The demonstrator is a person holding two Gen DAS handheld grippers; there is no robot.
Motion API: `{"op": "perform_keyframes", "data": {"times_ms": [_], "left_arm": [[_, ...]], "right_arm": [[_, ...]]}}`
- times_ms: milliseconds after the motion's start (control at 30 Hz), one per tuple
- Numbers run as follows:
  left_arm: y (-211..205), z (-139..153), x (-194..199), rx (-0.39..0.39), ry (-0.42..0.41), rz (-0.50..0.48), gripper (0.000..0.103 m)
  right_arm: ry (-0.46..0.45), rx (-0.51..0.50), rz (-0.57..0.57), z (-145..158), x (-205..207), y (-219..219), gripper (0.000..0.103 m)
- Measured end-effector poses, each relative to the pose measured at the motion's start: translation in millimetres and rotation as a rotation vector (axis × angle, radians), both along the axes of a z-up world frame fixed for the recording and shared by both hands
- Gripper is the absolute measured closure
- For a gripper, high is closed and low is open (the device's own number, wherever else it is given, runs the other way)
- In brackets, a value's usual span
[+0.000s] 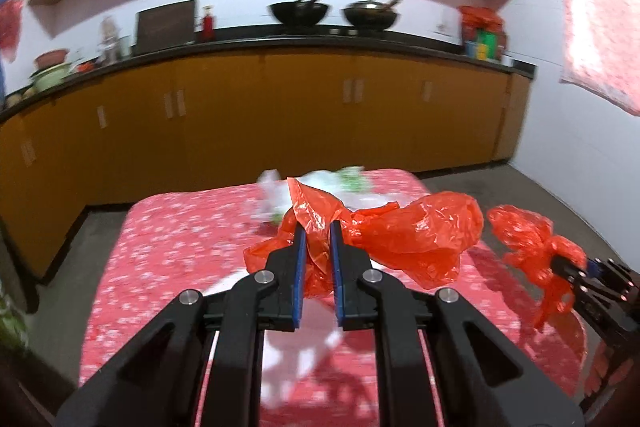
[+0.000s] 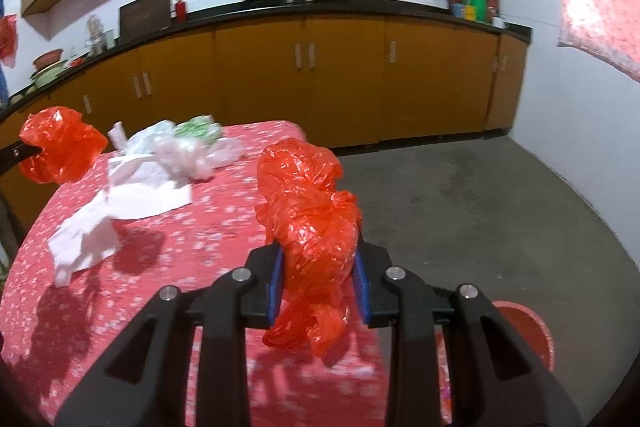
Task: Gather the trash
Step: 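Carry both red bags with both tools over the orange wastebasket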
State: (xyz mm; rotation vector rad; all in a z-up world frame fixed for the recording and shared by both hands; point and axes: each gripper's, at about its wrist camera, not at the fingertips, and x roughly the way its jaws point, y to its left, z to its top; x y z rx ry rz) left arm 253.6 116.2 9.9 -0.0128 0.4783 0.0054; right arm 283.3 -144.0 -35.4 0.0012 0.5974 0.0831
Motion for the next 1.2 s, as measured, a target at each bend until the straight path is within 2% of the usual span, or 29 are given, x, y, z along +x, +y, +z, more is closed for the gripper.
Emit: {"op": "perform_keyframes", "data": {"times_ms": [267, 600, 867, 1200], "left_arm": [[-82, -7, 4, 0.008, -0.003, -0.143, 0.091], [-180, -35, 9, -0.023, 0.063, -0.308, 0.091], [-260, -63, 4, 0.026, 0.118, -0.416, 0.092], [-353, -107, 0, 0.099, 0.2, -0.538, 0.092]], "right_arm": [[-0.005, -0.024, -0.156, -5, -19, -79, 0.074], [0.041, -0.051, -0.344, -31, -46, -176, 0.074], [0.082, -0.047, -0.465, -56, -65, -240, 0.074], [0.142, -0.003, -0.558, -88, -81, -295, 0.074]]}}
